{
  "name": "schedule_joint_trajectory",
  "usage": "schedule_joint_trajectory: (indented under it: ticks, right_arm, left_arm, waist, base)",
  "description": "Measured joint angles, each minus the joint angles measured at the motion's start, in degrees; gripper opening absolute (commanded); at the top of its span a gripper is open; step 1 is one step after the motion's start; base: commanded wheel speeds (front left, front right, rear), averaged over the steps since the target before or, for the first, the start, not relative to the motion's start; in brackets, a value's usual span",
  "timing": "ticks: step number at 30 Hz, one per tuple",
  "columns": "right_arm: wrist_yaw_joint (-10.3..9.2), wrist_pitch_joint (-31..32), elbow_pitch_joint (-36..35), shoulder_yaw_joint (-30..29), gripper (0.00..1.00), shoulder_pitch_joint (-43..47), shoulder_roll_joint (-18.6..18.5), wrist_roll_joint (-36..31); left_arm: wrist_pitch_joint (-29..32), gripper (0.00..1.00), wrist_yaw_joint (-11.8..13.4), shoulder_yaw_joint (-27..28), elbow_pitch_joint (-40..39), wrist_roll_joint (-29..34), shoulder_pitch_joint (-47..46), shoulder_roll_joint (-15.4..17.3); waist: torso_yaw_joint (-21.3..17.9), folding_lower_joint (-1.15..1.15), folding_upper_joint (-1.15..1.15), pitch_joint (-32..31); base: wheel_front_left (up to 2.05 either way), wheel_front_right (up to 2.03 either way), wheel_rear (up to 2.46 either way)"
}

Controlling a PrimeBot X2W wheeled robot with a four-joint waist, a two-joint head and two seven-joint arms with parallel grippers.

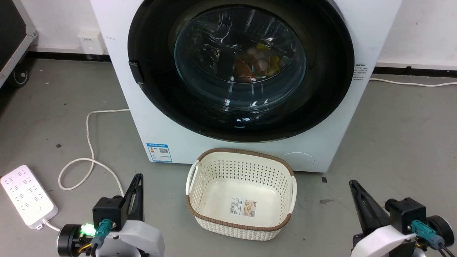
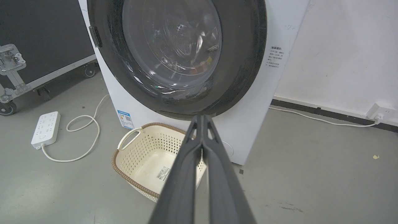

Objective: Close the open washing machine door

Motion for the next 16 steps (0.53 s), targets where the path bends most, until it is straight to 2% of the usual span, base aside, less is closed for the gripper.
schedule_joint_trajectory:
  ticks: [16]
  right_arm:
    - [0.0,1.2,-0.5,0.5,0.0,-0.3,0.0,-0.4]
  left_arm:
    - [1.4,0.0,0.3,0.5,-0.9,0.9,0.0,0.0]
  waist:
    - [-0.1,0.0,0.0,0.0]
  base:
    - [0.0,0.0,0.0]
